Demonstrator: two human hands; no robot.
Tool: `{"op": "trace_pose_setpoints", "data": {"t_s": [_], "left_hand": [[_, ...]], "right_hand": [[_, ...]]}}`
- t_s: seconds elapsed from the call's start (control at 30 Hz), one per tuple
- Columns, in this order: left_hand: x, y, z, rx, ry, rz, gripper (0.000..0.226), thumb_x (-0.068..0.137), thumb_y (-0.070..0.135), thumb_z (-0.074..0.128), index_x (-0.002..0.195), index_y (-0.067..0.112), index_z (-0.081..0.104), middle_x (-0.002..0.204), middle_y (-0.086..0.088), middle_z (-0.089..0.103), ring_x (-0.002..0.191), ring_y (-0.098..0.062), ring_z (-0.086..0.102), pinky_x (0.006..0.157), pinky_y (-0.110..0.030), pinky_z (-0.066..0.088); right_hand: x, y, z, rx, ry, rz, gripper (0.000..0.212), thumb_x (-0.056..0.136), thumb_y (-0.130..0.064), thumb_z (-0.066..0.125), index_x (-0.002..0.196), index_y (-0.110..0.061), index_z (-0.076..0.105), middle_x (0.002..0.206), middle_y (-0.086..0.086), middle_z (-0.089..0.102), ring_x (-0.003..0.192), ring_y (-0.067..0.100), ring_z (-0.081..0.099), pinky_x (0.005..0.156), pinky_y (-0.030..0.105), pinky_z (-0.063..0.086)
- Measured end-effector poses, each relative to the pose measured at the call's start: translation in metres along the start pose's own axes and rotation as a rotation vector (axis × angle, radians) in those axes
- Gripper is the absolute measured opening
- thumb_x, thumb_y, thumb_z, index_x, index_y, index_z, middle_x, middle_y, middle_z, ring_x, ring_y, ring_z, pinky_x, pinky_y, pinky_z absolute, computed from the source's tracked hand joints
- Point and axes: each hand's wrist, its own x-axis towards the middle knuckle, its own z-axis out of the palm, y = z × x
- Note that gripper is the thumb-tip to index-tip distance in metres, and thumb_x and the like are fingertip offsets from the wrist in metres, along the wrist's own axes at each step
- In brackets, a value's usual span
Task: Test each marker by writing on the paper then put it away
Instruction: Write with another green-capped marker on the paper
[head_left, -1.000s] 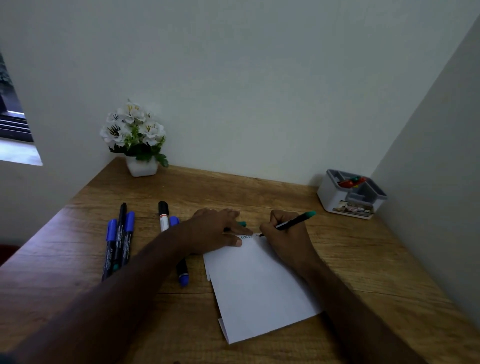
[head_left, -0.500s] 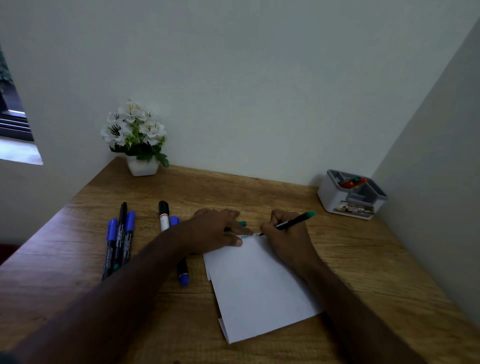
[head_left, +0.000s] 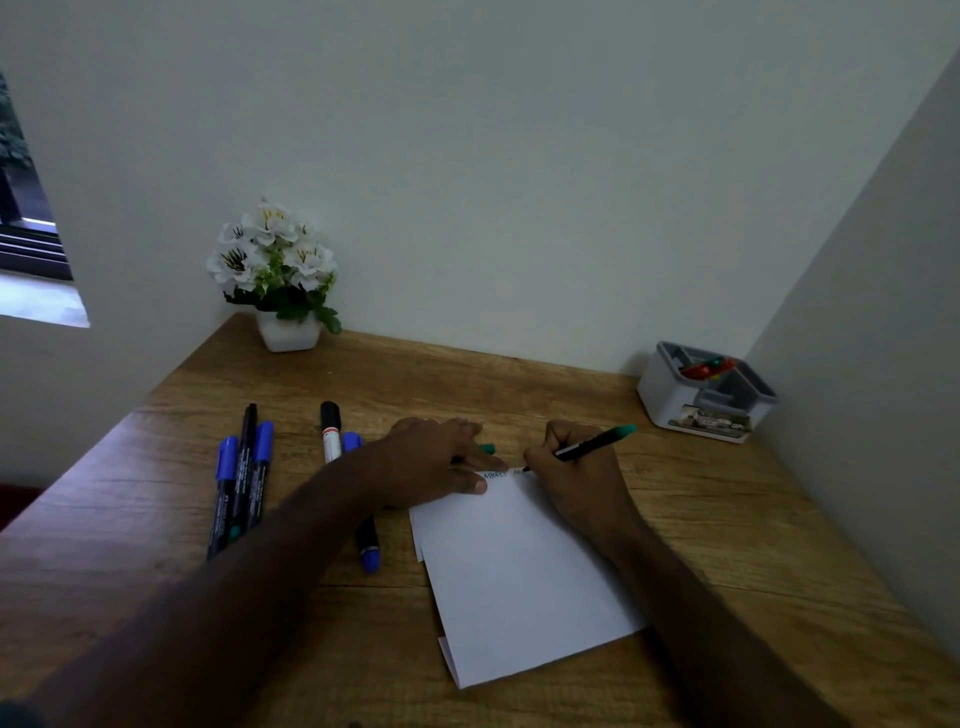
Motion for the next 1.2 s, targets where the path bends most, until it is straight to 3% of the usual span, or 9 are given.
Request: {"op": "trace_pose_setpoints", "data": {"t_s": [0.7, 1.2], "left_hand": [[0.0002, -0.0024, 0.0013, -0.010, 0.008, 0.008, 0.043, 0.095, 0.046, 0.051, 0.137, 0.045, 0.045, 0.162, 0.000, 0.016, 0.149, -0.017, 0.012, 0.119, -0.049, 0.012], [0.0012, -0.0031, 0.0019, -0.025, 0.009, 0.009, 0.043, 0.095, 0.045, 0.052, 0.137, 0.047, 0.044, 0.162, 0.000, 0.015, 0.149, -0.015, 0.010, 0.119, -0.049, 0.011]], "right_hand": [[0.0002, -0.0027, -0.0008, -0.002, 0.022, 0.004, 0.038, 0.075, 0.004, 0.065, 0.054, -0.017, 0.041, 0.050, -0.005, 0.041, 0.048, 0.005, 0.036, 0.045, 0.020, 0.030], [-0.0001, -0.0014, -0.0007, -0.010, 0.054, 0.024, 0.029, 0.073, 0.003, 0.065, 0.057, -0.001, 0.041, 0.052, 0.002, 0.040, 0.048, 0.006, 0.034, 0.044, 0.019, 0.028]]}}
